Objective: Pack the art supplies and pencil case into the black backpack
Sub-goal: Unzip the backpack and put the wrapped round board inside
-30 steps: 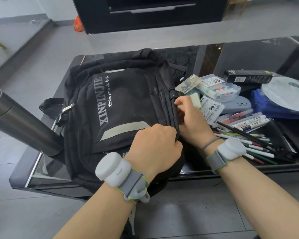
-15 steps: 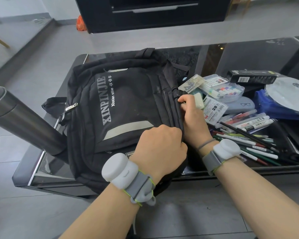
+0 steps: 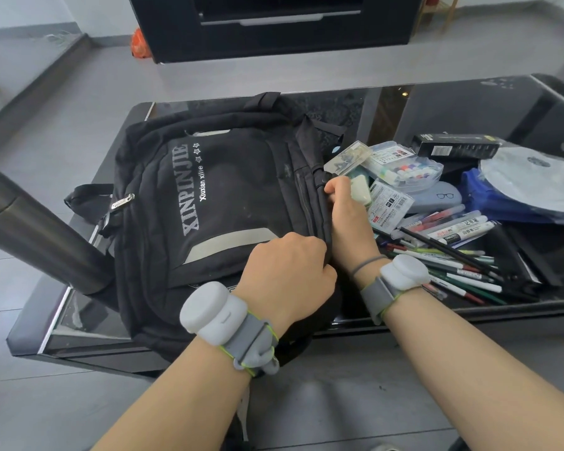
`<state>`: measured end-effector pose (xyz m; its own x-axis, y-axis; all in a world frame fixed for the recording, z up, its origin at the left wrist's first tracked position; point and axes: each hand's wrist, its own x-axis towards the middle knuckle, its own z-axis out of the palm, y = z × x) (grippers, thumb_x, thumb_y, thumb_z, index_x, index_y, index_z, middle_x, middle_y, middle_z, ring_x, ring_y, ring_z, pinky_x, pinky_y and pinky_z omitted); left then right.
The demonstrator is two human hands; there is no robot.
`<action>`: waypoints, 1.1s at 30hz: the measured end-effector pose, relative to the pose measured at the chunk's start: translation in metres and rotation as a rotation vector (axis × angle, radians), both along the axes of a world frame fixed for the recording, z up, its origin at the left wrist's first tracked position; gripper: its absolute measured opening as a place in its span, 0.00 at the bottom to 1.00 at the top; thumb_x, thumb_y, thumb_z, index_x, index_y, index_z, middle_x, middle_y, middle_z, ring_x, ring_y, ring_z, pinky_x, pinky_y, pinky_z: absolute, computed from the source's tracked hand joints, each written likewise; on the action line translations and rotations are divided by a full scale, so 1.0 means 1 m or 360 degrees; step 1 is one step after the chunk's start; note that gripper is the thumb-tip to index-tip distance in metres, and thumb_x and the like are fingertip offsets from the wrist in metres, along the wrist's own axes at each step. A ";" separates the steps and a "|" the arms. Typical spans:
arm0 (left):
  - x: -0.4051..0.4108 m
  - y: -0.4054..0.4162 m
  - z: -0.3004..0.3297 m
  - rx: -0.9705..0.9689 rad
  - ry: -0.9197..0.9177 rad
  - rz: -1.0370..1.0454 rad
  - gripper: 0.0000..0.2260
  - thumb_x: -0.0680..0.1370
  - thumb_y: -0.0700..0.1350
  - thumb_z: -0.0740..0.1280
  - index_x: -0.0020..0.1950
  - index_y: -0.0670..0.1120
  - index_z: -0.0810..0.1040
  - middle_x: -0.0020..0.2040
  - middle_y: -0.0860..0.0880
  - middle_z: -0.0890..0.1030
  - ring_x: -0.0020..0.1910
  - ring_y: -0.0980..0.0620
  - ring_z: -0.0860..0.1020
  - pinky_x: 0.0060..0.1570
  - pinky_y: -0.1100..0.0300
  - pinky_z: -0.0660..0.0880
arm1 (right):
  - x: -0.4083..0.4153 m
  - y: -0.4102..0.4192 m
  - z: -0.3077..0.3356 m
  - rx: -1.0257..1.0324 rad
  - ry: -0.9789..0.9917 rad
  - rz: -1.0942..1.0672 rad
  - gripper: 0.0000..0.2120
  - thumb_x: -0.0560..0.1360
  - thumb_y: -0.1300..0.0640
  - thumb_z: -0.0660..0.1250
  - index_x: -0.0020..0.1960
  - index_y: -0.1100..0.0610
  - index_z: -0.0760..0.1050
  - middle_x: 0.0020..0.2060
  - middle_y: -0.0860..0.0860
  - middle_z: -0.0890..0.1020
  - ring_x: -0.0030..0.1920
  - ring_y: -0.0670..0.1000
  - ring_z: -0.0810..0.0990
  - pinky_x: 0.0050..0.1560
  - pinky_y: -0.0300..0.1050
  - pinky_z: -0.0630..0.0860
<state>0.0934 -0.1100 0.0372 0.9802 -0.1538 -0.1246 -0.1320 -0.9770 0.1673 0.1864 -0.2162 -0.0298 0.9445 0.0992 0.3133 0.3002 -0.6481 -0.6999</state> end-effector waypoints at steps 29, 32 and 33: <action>0.036 -0.104 -0.035 -0.0066 -0.0389 -0.0122 0.12 0.78 0.47 0.64 0.59 0.46 0.68 0.53 0.46 0.76 0.50 0.43 0.79 0.37 0.54 0.68 | -0.047 -0.130 0.015 -0.0557 0.0257 -0.0135 0.13 0.70 0.59 0.68 0.54 0.55 0.73 0.50 0.54 0.78 0.53 0.58 0.76 0.51 0.52 0.73; 0.044 -0.111 -0.043 -0.0081 -0.0357 -0.0149 0.15 0.78 0.49 0.64 0.63 0.47 0.69 0.55 0.46 0.76 0.53 0.42 0.78 0.39 0.53 0.70 | -0.043 -0.136 0.015 -0.0630 0.0259 -0.0196 0.14 0.71 0.59 0.67 0.56 0.56 0.73 0.53 0.55 0.77 0.55 0.58 0.75 0.52 0.52 0.72; 0.049 -0.117 -0.047 -0.0084 -0.0334 -0.0166 0.16 0.78 0.49 0.64 0.64 0.48 0.69 0.56 0.46 0.76 0.54 0.42 0.78 0.40 0.53 0.70 | -0.039 -0.142 0.013 -0.0667 0.0276 -0.0235 0.16 0.71 0.59 0.67 0.58 0.56 0.73 0.54 0.55 0.76 0.56 0.59 0.74 0.53 0.52 0.72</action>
